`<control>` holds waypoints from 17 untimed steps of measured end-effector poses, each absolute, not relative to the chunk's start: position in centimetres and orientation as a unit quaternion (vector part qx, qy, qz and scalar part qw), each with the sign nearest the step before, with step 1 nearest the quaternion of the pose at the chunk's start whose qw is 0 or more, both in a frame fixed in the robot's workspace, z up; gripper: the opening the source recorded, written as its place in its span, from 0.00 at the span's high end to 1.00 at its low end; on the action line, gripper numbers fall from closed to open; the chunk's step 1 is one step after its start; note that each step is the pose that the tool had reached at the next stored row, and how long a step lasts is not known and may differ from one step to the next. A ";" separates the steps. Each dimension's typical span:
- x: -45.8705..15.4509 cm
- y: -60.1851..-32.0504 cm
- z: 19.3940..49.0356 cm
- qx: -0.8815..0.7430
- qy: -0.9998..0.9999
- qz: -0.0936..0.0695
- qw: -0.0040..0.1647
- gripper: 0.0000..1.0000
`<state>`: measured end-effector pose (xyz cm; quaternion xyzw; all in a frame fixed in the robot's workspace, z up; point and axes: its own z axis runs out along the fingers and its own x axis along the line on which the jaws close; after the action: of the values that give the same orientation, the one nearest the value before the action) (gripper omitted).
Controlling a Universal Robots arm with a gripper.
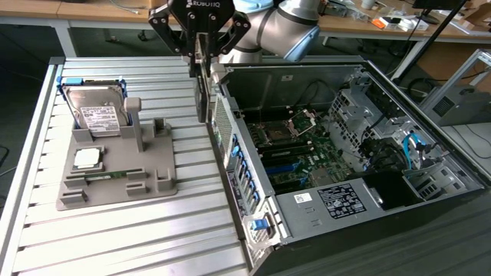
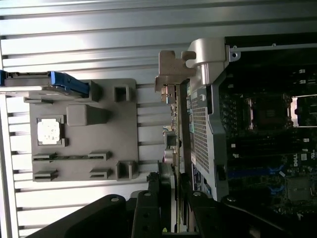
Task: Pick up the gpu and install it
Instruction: 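Pick up the gpu and move the gpu toward the slot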
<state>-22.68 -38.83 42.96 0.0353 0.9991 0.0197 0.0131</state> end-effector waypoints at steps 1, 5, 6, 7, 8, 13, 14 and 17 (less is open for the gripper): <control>-22.6 -38.9 43.0 0.035 0.999 0.020 0.013 0.73; -22.3 -39.2 43.0 0.035 0.999 0.019 0.013 0.73; -22.2 -39.4 43.0 0.035 0.999 0.019 0.013 0.73; -22.2 -39.4 43.0 0.035 0.999 0.019 0.013 0.73; -22.1 -39.5 43.0 0.035 0.999 0.019 0.013 0.73; -21.6 -39.7 43.0 0.035 0.999 0.019 0.013 0.73; -21.5 -39.7 43.0 0.035 0.999 0.018 0.013 0.73; -21.2 -39.8 43.0 0.035 0.999 0.018 0.013 0.73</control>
<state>-21.21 -39.80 42.96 0.0353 0.9991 0.0180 0.0131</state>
